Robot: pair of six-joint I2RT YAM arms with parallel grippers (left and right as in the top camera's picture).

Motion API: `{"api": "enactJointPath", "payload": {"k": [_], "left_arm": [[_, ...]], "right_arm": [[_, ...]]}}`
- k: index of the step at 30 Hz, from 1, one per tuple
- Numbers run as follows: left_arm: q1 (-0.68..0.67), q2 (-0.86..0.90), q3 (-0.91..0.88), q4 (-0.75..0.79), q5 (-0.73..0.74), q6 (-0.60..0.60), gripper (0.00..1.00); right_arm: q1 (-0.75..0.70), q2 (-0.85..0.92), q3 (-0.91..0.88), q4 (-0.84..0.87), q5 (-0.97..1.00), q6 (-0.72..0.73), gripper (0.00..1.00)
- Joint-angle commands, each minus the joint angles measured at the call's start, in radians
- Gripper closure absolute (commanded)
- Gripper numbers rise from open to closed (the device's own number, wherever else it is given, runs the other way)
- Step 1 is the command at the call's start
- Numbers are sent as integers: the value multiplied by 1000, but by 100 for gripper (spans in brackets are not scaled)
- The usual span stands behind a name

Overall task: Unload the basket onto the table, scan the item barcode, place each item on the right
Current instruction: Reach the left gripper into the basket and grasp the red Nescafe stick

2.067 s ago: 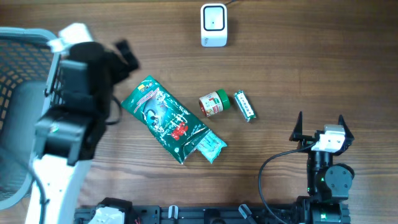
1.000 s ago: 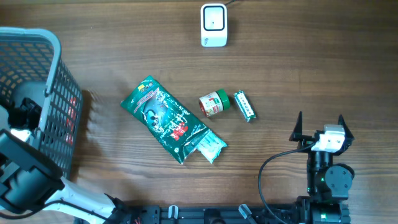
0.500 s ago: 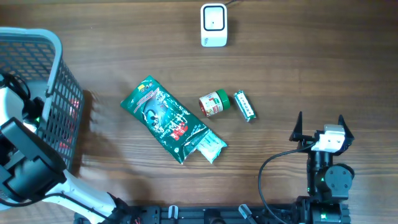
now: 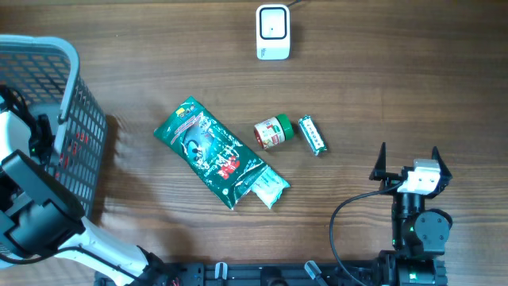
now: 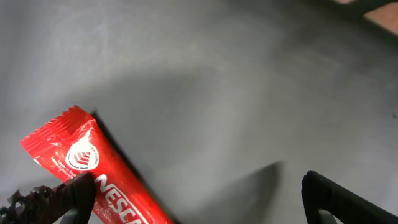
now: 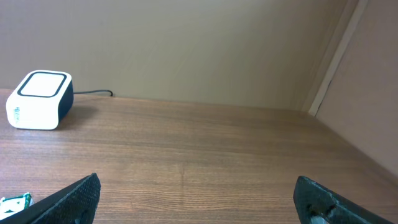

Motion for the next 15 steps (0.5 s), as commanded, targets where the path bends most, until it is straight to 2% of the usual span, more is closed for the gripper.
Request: {"api": "enactJointPath", "payload": {"k": [1,3,6,11,15], "left_arm": [[2,-89,13,8,-26,180,0],[2,-103,13,-24,6,160,0],[2,-103,13,-90,88,68,0],[2,-70,4,-113,93,68,0],[-7,24,-57,-101,123,67,0]], "right_arm": [[-1,-5,-1,2,5,-6,0],[-1,-5,-1,2,5,-6,0],[-1,-5,-1,2,5,-6,0],[-1,-5,-1,2,5,-6,0],[-1,-5,-1,2,5,-6,0]]}}
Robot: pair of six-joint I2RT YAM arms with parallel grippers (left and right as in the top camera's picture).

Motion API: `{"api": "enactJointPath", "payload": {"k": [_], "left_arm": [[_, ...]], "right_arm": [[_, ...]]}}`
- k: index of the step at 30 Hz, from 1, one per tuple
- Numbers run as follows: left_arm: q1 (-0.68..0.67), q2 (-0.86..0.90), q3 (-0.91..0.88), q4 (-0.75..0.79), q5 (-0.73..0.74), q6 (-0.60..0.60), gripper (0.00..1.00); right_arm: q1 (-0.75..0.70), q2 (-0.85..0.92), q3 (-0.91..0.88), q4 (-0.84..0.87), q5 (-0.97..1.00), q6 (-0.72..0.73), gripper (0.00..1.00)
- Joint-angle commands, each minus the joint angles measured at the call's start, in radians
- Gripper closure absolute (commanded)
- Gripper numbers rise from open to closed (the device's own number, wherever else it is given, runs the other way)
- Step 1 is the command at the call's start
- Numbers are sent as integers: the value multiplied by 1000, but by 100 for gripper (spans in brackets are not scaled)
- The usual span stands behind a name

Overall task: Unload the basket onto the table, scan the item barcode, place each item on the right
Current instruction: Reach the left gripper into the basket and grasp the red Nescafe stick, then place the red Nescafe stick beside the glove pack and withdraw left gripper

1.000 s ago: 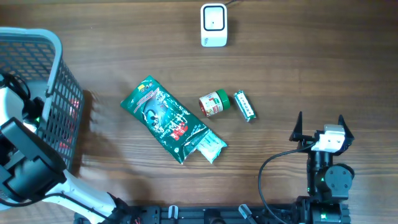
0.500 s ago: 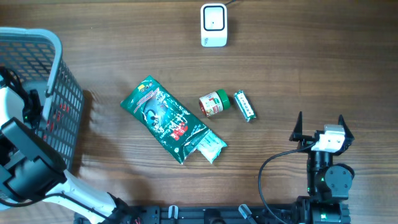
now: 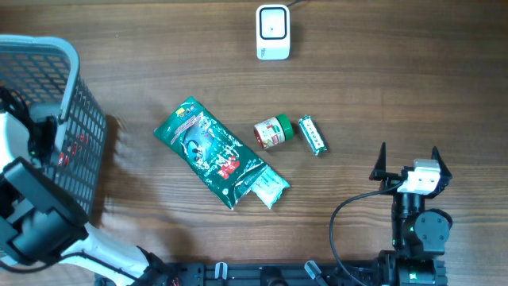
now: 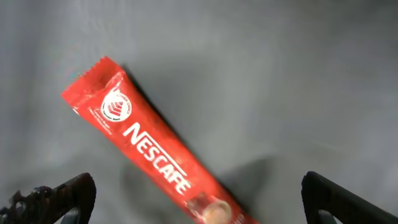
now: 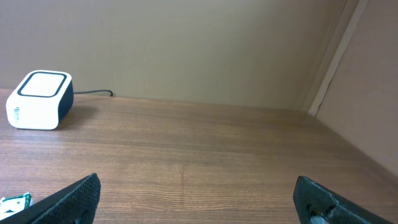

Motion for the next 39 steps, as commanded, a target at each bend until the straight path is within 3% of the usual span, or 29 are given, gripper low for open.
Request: {"api": "enactJointPath", "payload": {"k": [1,3,4,5,9,12,16,19,21,22,23,25,27,29,33,34,35,36,37,39], "left_arm": [[-10,92,-58,15,29,-18,5],[-11,109,-76,25,29,-18,20],[-11,110,-83,24,29,-16,47],[-11,110,-85,17,29,-13,96],[-5,87,-71,20,29,67,96],[10,-21,34,-13,69,146,96],[38,-286,252,-93,139,148,96],[9,-536,288,-80,270,148,96],[-114,-669,288,-100,400,180,96],[-222,-705,288,-125,413,240,97],[-415,-722,286,-191,364,330,96],[-700,-699,259,-357,107,310,96],[-910,-690,123,-412,-154,152,96],[-1037,-689,-97,-309,-194,86,96],[-1152,-687,-583,122,-87,37,96],[-1153,-687,-638,177,-76,35,96],[-1149,-687,-645,188,-79,35,52],[-1141,-691,-643,209,-80,43,16],[-1117,-705,-619,272,-87,124,0],[-1049,-753,-400,355,-87,338,0]], "right_arm": [[-1,-5,-1,2,5,-6,0],[-1,-5,-1,2,5,-6,0],[-1,-5,-1,2,5,-6,0],[-1,-5,-1,2,5,-6,0],[-1,-5,-1,2,5,-6,0],[-1,-5,-1,2,5,-6,0],[-1,-5,-1,2,5,-6,0],[-1,-5,-1,2,5,-6,0],[-1,-5,-1,2,5,-6,0],[-1,-5,-1,2,5,-6,0],[-1,-5,-1,2,5,-6,0],[-1,-5,-1,2,5,-6,0],[-1,-5,-1,2,5,-6,0],[-1,-5,-1,2,5,-6,0],[-1,-5,-1,2,5,-6,0],[-1,-5,-1,2,5,-6,0],[-1,-5,-1,2,5,-6,0],[-1,-5,-1,2,5,-6,0],[-1,-5,-1,2,5,-6,0],[-1,-5,-1,2,5,-6,0]]}}
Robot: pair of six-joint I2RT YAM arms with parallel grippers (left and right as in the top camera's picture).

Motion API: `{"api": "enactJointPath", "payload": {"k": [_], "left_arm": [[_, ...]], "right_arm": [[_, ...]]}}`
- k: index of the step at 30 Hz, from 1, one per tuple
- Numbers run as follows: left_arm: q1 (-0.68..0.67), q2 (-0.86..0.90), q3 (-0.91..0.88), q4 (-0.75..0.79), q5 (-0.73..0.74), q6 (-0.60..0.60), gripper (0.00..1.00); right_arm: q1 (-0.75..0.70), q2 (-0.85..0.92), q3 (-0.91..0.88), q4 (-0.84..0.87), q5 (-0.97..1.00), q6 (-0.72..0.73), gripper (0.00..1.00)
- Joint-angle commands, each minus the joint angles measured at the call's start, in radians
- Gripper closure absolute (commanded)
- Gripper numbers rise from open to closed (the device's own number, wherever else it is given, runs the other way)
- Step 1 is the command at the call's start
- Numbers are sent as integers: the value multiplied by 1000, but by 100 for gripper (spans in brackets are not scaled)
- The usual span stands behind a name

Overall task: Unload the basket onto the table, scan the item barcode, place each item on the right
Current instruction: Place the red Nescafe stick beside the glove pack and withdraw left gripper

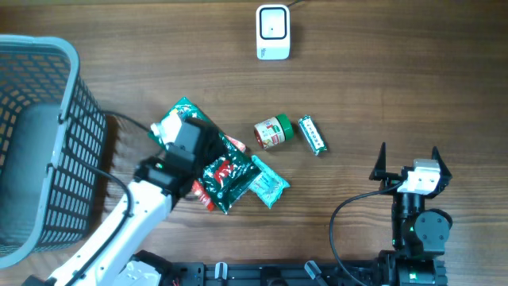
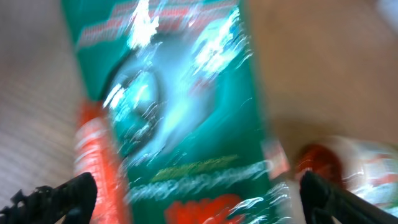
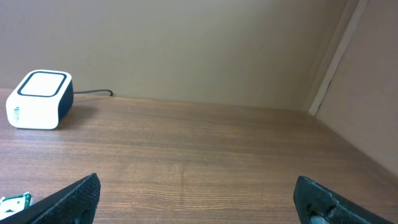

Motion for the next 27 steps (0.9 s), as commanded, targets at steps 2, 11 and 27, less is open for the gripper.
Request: {"api": "enactJointPath", "payload": {"k": [2,11,27], "left_arm": [[90,-82,510,131,-23,430,0],[97,-158,875,170,-350,1223,0],[433,-981,281,127,327,923,0]], "right_arm": [[-1,-5,-1,2,5,-6,0],[-1,-5,-1,2,5,-6,0],[-1,-5,-1,2,5,-6,0]]}}
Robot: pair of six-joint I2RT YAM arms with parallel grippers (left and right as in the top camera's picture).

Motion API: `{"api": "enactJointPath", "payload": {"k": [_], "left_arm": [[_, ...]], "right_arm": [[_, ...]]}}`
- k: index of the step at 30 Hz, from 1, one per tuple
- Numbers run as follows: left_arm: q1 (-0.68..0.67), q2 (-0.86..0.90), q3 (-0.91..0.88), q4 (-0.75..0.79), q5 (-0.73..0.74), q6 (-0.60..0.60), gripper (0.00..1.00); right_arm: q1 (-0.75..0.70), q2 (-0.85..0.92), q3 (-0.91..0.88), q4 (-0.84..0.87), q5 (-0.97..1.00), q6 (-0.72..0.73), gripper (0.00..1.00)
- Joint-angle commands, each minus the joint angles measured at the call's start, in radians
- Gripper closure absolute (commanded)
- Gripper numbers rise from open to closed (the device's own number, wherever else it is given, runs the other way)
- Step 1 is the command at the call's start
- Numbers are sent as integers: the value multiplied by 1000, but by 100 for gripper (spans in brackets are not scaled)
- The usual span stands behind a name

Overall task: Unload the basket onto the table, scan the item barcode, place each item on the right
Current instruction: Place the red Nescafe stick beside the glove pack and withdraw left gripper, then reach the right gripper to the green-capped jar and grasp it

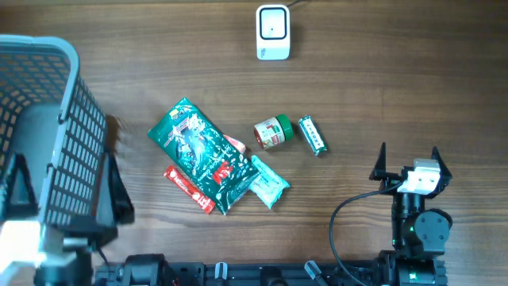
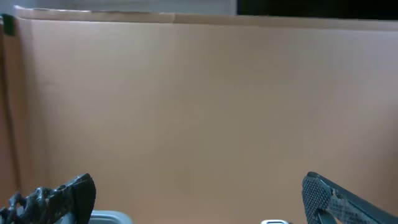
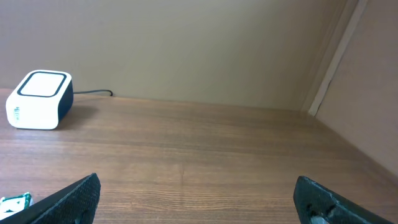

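On the table lie a green snack packet, a red Nescafe stick against its lower left edge, a teal sachet, a small red-and-green jar and a little green pack. The white scanner stands at the far edge, and also shows in the right wrist view. My left gripper is at the near left by the basket, open and empty, facing the wall. My right gripper rests at the near right, open and empty.
A grey mesh basket fills the left side of the table; its rim shows in the left wrist view. A cable runs from the scanner toward the back wall.
My left arm was stretched over the green packet and is now back at the near left corner by the basket. The red stick lies uncovered beside the packet. The right arm is unchanged.
My open left gripper was inside the basket over the red Nescafe stick at the two oldest moments. Then the arm was over the green packet on the table with the stick beside it. Now the stick lies on the table and the arm is withdrawn.
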Motion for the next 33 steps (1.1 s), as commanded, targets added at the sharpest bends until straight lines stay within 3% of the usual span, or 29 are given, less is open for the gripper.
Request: {"api": "enactJointPath", "payload": {"k": [1,6,7,13,17,20,22,26,28,29,32,33], "left_arm": [[-13,-84,-22,-35,112,-47,0],[-10,-145,-123,-53,132,-47,0],[-10,-145,-137,-50,132,-46,0],[-24,-199,-137,-24,130,-45,0],[-83,-291,-137,-25,126,-26,0],[-109,-291,-122,0,24,-26,0],[-124,-290,-122,51,-69,-26,0],[-125,-290,-122,282,-388,-29,0],[-125,-290,-123,366,-399,-51,0],[-125,-286,-124,383,-396,-134,0],[-126,-256,-124,393,-394,-339,0],[-126,-231,-124,381,-399,-355,0]], "right_arm": [[-1,-5,-1,2,5,-5,0],[-1,-5,-1,2,-13,7,0],[-1,-5,-1,-3,-84,89,0],[-1,-5,0,17,-587,1135,0],[-1,-4,0,20,-738,1429,0],[-1,-4,17,167,-885,1359,0],[-1,10,90,106,-870,1337,1],[-1,151,325,-234,-799,1028,1],[-1,306,499,-397,-782,815,1],[0,423,624,-472,-778,708,1],[0,640,854,-631,-740,562,1],[7,764,974,-745,-687,480,1]]}}
